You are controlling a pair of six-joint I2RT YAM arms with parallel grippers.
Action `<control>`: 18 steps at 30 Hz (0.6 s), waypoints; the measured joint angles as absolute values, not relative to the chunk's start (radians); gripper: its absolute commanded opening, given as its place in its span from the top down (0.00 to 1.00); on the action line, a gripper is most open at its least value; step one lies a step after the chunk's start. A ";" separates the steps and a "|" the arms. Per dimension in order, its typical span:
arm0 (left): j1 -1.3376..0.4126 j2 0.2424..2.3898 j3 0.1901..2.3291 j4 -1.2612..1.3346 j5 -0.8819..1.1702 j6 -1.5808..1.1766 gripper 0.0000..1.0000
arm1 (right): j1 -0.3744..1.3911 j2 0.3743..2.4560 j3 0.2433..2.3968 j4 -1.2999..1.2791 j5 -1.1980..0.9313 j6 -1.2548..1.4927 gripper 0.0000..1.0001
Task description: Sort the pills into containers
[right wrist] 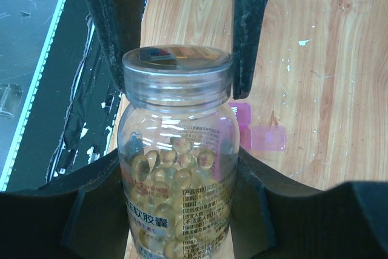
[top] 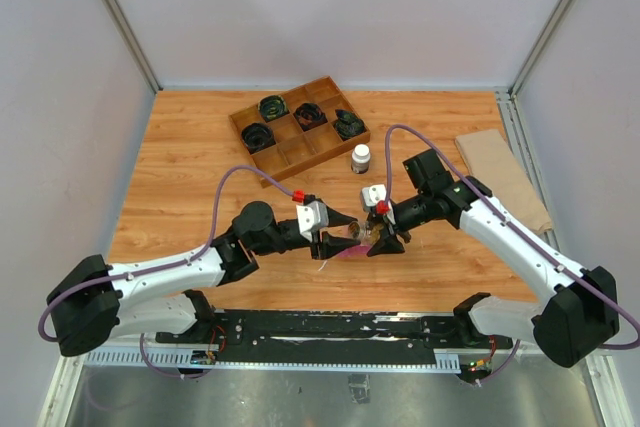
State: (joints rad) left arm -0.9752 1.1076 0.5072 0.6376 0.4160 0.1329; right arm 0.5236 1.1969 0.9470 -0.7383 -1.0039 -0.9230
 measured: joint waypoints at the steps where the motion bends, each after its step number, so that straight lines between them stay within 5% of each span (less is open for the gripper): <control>1: -0.975 1.106 0.503 0.647 0.402 0.086 1.00 | 0.524 1.198 0.949 -0.738 -1.005 -0.919 0.99; 18: -1.025 1.047 0.499 0.562 0.049 -0.697 1.00 | 0.523 1.215 0.967 -0.705 -1.002 -0.861 0.99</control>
State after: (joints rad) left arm -1.0252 1.0470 0.4992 0.5621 0.0494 -0.6971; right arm 0.5232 1.2152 0.9668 -0.7052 -1.0019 -0.8612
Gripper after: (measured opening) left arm 0.467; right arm 0.539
